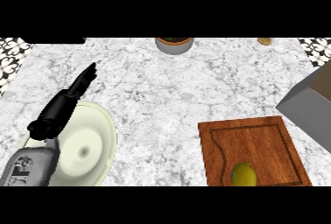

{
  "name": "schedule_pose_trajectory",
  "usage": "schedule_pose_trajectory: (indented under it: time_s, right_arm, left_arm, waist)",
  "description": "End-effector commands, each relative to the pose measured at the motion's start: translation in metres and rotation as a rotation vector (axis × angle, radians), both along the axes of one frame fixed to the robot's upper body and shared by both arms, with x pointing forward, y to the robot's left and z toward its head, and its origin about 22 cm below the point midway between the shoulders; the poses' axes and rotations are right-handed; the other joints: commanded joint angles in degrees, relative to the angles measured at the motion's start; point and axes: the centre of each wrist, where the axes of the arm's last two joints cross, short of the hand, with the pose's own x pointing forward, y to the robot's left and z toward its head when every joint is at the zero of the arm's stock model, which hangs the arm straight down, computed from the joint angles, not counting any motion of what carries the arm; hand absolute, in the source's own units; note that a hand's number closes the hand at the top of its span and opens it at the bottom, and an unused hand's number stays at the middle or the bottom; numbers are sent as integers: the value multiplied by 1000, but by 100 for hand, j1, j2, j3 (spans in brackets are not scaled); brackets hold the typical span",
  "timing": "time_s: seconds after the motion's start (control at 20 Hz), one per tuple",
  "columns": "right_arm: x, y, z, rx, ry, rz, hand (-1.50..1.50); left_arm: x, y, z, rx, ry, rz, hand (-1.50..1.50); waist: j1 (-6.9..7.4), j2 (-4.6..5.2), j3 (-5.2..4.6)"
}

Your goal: Pick the pear from the cutting board and place it in the cardboard box

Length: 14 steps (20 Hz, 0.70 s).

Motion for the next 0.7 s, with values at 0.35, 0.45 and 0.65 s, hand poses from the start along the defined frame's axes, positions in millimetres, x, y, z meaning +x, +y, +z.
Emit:
schedule_pose_trajectory:
  time_s: [0.35, 0.45, 0.65]
  right_arm:
    - [-1, -24, -24, 889, -395, -220, -150]
    - [-13, -41, -16, 926, -446, -304, -150]
    - [-45, -72, -5, 926, -502, -373, -150]
  left_arm:
    - [1, 5, 0, 0, 5, 9, 0]
    - [3, -7, -1, -9, -2, 3, 0]
    - [-3, 2, 0, 9, -22, -1, 0]
  waist:
    - [-39, 9, 2]
    - [-18, 33, 6]
    - [68, 47, 13]
